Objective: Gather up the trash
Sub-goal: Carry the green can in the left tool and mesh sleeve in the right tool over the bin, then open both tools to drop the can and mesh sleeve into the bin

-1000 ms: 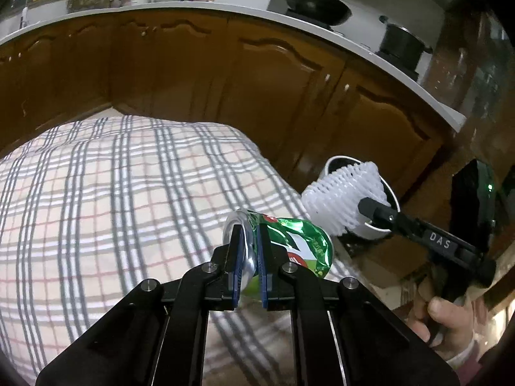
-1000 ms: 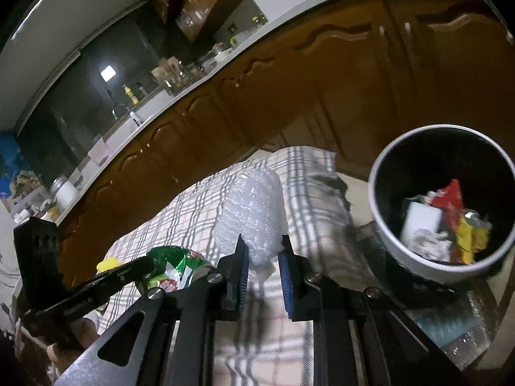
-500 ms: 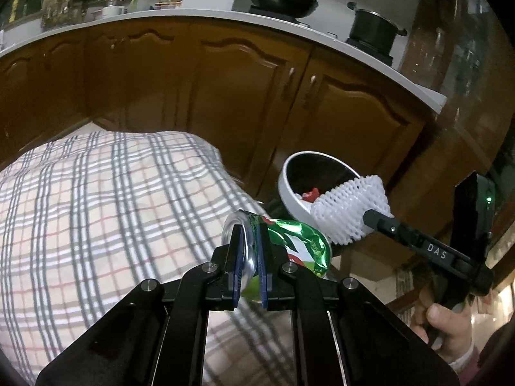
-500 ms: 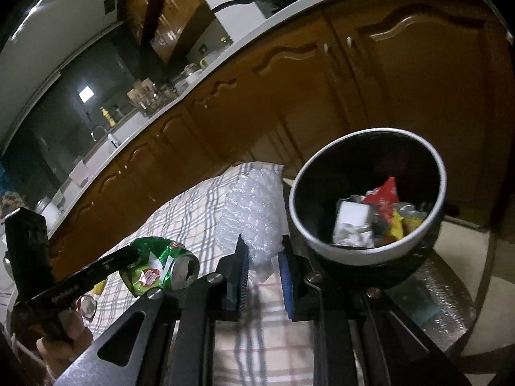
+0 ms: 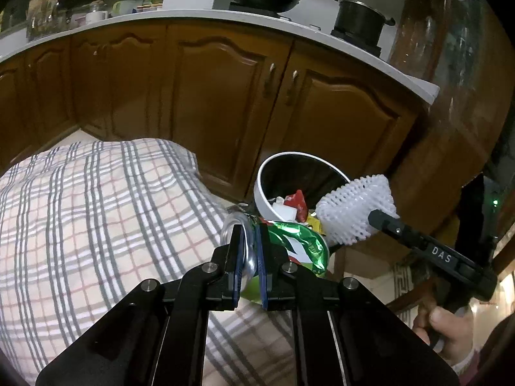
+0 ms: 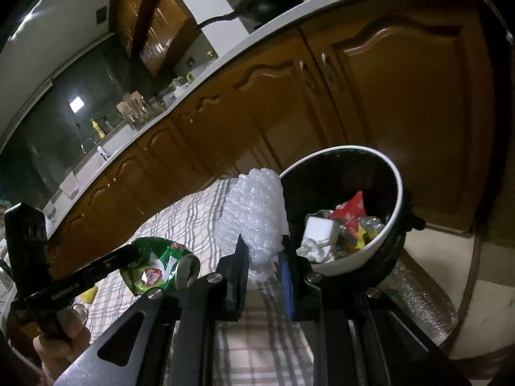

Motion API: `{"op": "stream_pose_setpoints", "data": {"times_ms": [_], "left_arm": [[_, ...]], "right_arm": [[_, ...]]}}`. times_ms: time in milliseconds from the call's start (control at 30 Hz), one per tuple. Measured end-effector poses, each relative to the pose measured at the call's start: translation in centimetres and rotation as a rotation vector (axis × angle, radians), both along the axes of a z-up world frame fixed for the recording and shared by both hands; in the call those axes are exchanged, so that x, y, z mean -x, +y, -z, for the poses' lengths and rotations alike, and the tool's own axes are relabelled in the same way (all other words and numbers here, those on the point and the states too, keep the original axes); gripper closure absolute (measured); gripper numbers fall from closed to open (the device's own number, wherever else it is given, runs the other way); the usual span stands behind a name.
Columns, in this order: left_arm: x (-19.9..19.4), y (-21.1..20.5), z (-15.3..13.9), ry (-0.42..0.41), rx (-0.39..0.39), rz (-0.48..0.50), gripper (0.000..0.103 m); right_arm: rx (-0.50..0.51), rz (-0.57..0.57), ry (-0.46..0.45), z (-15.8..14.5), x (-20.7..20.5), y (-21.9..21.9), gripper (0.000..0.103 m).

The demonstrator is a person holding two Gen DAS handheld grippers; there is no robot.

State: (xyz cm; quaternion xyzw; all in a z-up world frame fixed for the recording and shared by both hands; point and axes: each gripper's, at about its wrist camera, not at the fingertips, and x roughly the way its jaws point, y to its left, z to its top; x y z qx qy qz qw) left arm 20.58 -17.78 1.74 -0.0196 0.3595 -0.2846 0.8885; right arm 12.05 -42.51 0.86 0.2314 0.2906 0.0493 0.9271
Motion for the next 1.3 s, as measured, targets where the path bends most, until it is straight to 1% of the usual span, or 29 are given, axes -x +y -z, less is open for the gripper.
{"op": "stream_pose_setpoints", "data": {"times_ms": [333,600,700,933,1300], "left_arm": [[-1.5,-3.0,-0.7,-0.012,0.001,0.018,0.096],[-4.0,-6.6,-0.9,-0.021,-0.024,0.031,0.096],[-4.9,-8.2,-0.5,-0.021,-0.042,0.035,0.096],[-6.1,-11.1,1.1,-0.009,-0.082,0.051,0.096],[-7.0,-12.7,2.1,0.006,-0.101,0.054,0.096]], "right_arm": [[0.022,0.046,-0.001,-0.1,-0.4,-2.2,0.085],[0.057,0.086,0.028,0.3,-2.4,-4.2,0.085],[0.091,0.092,0.036,0.6,-3.0,-4.6,0.085],[0.121,0.091,0.077,1.6,-4.5,-5.4,0.085],[0.148,0.075,0.105,1.9,-6.0,-5.8,0.084]]}}
